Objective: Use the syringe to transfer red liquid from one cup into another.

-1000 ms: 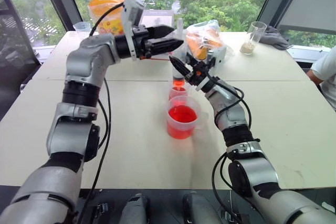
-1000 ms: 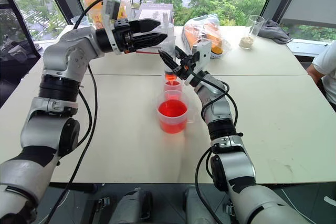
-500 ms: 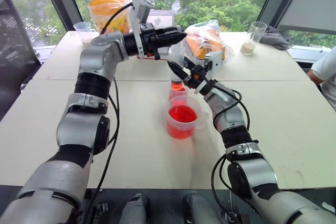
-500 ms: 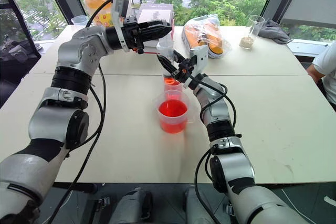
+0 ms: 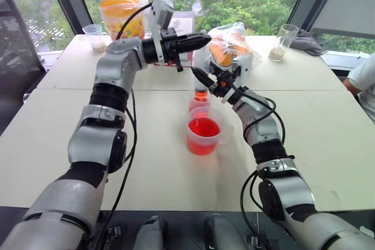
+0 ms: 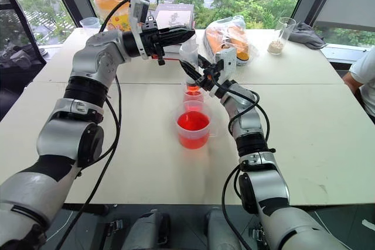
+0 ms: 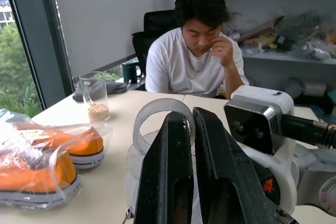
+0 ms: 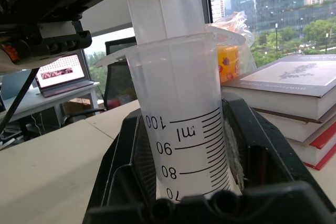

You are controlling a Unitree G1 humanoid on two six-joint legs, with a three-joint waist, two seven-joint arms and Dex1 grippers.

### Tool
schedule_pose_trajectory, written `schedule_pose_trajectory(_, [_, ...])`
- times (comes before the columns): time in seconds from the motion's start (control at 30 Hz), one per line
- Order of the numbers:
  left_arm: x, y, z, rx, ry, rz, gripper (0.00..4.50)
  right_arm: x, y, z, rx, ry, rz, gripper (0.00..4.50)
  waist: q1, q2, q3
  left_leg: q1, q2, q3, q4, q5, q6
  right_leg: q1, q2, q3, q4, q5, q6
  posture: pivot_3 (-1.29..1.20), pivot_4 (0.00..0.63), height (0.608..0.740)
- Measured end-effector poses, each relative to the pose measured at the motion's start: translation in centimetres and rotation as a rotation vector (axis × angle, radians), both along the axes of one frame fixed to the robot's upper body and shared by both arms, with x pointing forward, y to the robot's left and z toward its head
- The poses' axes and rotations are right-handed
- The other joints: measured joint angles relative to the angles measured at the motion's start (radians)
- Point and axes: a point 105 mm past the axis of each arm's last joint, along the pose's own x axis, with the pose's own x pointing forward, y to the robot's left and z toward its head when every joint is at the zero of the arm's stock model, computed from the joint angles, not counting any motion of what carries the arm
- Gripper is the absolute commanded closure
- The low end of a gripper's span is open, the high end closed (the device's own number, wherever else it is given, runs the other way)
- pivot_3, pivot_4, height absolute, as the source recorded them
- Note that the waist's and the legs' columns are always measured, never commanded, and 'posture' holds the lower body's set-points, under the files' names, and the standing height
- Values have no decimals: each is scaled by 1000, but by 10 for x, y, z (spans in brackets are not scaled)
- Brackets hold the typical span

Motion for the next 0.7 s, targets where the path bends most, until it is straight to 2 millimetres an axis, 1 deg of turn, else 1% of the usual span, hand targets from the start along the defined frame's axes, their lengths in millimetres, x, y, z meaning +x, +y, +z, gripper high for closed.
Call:
schedule_pose_trajectory(0.4, [-1,0,-16,-11,15,4,4440,-2,1,4,-20,24,12,3111,1,0,0,0,0,0,0,0,0,0,0,0,0,0,0,0,150,740])
schedule_pose_trajectory(0.7, [0,1,-17,-21,16,28,4440,-1,-1,4,-34,49,12,3111,2,0,0,0,0,0,0,0,0,0,0,0,0,0,0,0,150,740])
